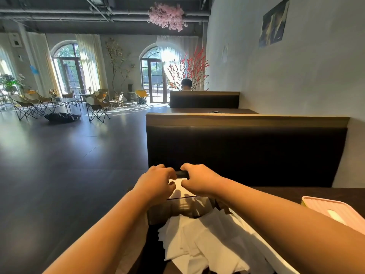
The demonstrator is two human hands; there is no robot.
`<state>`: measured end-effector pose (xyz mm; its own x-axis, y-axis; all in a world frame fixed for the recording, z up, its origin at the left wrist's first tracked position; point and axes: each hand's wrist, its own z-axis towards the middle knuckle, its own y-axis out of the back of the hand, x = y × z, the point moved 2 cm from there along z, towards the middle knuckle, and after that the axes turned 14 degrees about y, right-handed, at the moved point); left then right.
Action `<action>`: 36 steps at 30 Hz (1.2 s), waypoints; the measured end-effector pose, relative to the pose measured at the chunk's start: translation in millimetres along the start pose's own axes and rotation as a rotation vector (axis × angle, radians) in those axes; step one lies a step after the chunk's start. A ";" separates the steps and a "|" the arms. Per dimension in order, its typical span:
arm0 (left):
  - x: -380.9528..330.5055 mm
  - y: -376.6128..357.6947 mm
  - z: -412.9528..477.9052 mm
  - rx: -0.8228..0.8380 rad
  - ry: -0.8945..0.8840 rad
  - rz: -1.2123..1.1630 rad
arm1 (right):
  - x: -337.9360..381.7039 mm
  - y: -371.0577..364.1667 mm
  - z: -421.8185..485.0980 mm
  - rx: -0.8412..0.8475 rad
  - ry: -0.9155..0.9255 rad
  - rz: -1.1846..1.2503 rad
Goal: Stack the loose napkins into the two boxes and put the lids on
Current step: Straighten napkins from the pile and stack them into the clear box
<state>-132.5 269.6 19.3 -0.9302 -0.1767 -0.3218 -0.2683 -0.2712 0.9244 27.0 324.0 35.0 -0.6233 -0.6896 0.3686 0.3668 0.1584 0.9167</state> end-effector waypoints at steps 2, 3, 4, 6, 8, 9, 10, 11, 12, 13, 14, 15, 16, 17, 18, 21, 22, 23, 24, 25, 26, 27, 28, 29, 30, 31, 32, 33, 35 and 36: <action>-4.9 6.4 -10.1 -0.036 -0.004 -0.028 | 9.2 10.1 -13.0 -0.106 0.040 -0.028; -8.0 10.2 -20.0 -0.041 0.002 -0.037 | 15.6 14.2 -24.1 -0.138 0.044 -0.017; -10.2 11.1 -27.0 -0.050 0.008 -0.047 | 20.3 15.7 -31.9 -0.156 0.041 0.008; -13.7 13.1 -48.9 -0.069 0.024 -0.073 | 30.7 14.7 -55.0 -0.149 0.030 0.069; -13.6 11.6 -71.0 -0.076 0.050 -0.116 | 39.9 10.1 -77.8 -0.114 0.031 0.141; -12.4 10.5 -81.9 -0.069 0.070 -0.138 | 43.5 6.6 -89.6 -0.097 0.025 0.179; -9.8 8.3 -92.8 -0.062 0.095 -0.161 | 46.9 1.5 -101.7 -0.091 0.011 0.204; -6.7 4.4 -101.8 -0.055 0.124 -0.184 | 48.9 -4.5 -111.3 -0.102 -0.004 0.209; -3.0 -1.1 -108.5 -0.056 0.145 -0.219 | 48.9 -9.9 -119.1 -0.134 -0.020 0.200; -0.3 -6.0 -123.2 -0.053 0.175 -0.253 | 49.7 -17.0 -132.1 -0.169 -0.042 0.180; 2.7 -12.3 -130.2 -0.060 0.198 -0.286 | 48.5 -24.0 -139.2 -0.206 -0.067 0.148; 5.5 -19.3 -136.6 -0.058 0.229 -0.306 | 45.8 -32.9 -145.2 -0.225 -0.093 0.111; 7.8 -27.1 -143.5 -0.057 0.256 -0.325 | 45.0 -41.4 -153.6 -0.234 -0.116 0.085; 10.0 -32.4 -146.1 -0.051 0.285 -0.338 | 43.8 -49.1 -158.0 -0.246 -0.136 0.073; 11.1 -40.0 -148.7 -0.036 0.311 -0.352 | 43.2 -57.2 -165.6 -0.245 -0.150 0.066; 11.4 -53.2 -150.3 -0.004 0.363 -0.351 | 42.1 -80.7 -184.4 -0.237 -0.120 -0.010; 10.6 -57.7 -149.8 -0.004 0.372 -0.337 | 41.2 -88.0 -188.9 -0.221 -0.093 -0.038; 8.4 -58.5 -148.5 -0.005 0.378 -0.314 | 40.8 -91.4 -190.9 -0.216 -0.073 -0.052; 6.7 -61.8 -146.5 -0.007 0.375 -0.288 | 39.4 -93.4 -191.6 -0.219 -0.061 -0.053; 4.0 -63.8 -145.7 0.000 0.380 -0.262 | 37.7 -94.0 -191.1 -0.220 -0.052 -0.055; 1.8 -67.3 -144.2 0.006 0.387 -0.239 | 36.7 -94.3 -189.7 -0.217 -0.041 -0.060; 0.1 -68.7 -143.7 0.018 0.399 -0.215 | 36.9 -94.3 -188.2 -0.209 -0.034 -0.067; -0.9 -72.6 -141.2 0.032 0.411 -0.193 | 36.0 -94.8 -187.3 -0.205 -0.031 -0.065; -2.7 -73.7 -138.4 0.046 0.427 -0.182 | 34.7 -95.3 -186.2 -0.204 -0.033 -0.057; -3.5 -74.3 -136.5 0.061 0.444 -0.193 | 34.3 -95.4 -186.0 -0.204 -0.038 -0.048; -4.4 -74.1 -134.7 0.082 0.465 -0.221 | 33.2 -96.2 -185.2 -0.202 -0.042 -0.042; -5.0 -74.3 -133.2 0.098 0.472 -0.261 | 32.8 -96.9 -185.2 -0.203 -0.044 -0.035; -6.3 -73.6 -132.9 0.127 0.471 -0.293 | 32.6 -96.9 -185.5 -0.204 -0.045 -0.027; -8.0 -71.9 -133.0 0.191 0.446 -0.368 | 32.6 -95.9 -185.9 -0.212 -0.040 -0.011; -7.0 -72.1 -132.3 0.220 0.437 -0.436 | 32.7 -94.9 -186.2 -0.217 -0.039 -0.003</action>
<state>-73.5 165.2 -72.2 -0.5498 -0.4751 -0.6870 -0.6858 -0.2127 0.6960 100.4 154.8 -68.6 -0.6498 -0.6610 0.3752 0.5019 -0.0024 0.8649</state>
